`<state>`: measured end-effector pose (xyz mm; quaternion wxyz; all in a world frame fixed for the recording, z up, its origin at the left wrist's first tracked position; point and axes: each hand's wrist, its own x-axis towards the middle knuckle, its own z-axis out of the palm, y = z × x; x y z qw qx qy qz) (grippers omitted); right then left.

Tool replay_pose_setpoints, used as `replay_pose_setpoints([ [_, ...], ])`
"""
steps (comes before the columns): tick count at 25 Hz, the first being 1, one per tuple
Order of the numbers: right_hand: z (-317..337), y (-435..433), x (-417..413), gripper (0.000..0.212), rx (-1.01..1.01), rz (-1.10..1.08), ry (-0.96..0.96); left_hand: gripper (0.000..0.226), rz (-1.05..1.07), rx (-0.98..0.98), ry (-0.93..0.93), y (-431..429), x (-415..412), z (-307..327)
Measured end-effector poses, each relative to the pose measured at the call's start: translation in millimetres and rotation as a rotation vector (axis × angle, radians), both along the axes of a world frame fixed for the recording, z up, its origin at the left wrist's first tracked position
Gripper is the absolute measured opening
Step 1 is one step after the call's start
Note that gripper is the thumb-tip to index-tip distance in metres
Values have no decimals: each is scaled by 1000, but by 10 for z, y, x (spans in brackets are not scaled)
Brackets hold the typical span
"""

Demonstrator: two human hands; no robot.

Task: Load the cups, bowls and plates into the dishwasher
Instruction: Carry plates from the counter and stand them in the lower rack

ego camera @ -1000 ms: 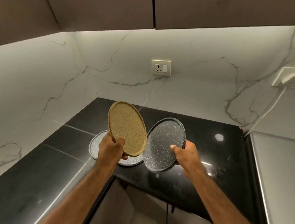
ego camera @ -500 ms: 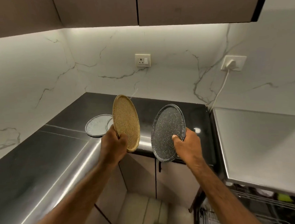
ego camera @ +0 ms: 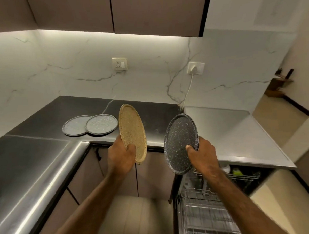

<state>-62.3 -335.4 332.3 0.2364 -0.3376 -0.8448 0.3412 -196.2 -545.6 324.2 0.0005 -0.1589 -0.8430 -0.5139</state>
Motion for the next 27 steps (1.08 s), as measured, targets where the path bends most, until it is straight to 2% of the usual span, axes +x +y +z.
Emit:
replay_pose_setpoints([
  [4,-26,317,460,35,-24,-58,-6,43,-80,-4,-10,349,364,-84],
  [9,-256,861,1136,36,-102,-121,-29,43,-76,-33,-55,956,949,-248],
  [17,-839,2230,2517,32,-220,-179,-126,33,-59,-135,-223,2204,2244,-880],
  [24,-2137,2860,3065,19,-442,-252,-300,17,-69,-277,-373,2745,2909,-2037],
  [25,-2406,2934,3055,20,-475,-261,-315,20,-57,-289,-380,2816,2908,-2278],
  [27,-2909,3041,3010,29,-509,-285,-341,10,-29,-292,-383,2943,2911,-2759],
])
